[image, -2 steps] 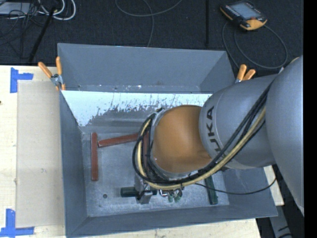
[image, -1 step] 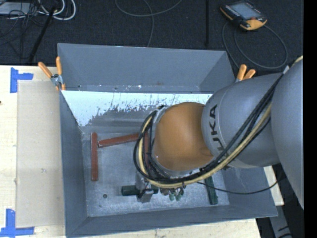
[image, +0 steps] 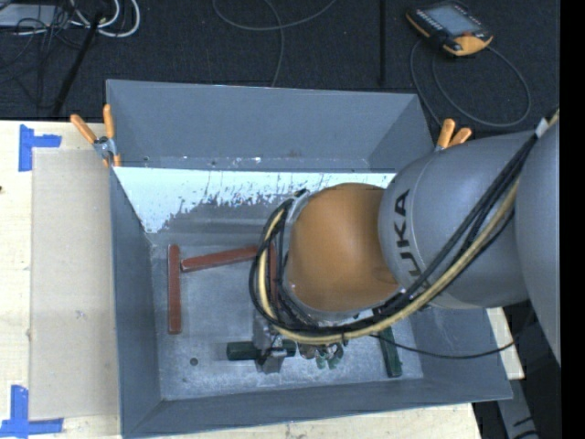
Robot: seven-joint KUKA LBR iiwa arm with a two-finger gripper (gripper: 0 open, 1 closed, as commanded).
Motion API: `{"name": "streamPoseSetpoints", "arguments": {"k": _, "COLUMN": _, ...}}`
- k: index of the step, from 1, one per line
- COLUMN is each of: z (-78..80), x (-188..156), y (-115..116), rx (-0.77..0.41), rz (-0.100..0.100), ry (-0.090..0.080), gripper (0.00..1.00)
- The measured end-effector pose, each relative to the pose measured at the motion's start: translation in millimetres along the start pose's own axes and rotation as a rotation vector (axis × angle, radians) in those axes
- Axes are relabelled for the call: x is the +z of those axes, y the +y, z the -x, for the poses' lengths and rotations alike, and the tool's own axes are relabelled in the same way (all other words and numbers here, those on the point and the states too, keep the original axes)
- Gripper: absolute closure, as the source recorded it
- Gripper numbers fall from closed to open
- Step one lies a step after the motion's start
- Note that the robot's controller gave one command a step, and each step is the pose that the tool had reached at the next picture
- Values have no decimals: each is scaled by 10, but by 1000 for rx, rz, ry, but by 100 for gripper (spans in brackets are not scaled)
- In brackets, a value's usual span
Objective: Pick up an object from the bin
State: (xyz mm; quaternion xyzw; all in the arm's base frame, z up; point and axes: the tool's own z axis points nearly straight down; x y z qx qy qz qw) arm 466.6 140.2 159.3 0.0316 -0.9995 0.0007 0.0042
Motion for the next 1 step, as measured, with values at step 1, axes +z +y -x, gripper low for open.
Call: {"name": "streamPoseSetpoints", "arguments": {"k": 1, "z": 21, "x": -166, "y": 0, "rx": 5, "rz": 1, "ry": -7, "gripper": 100}}
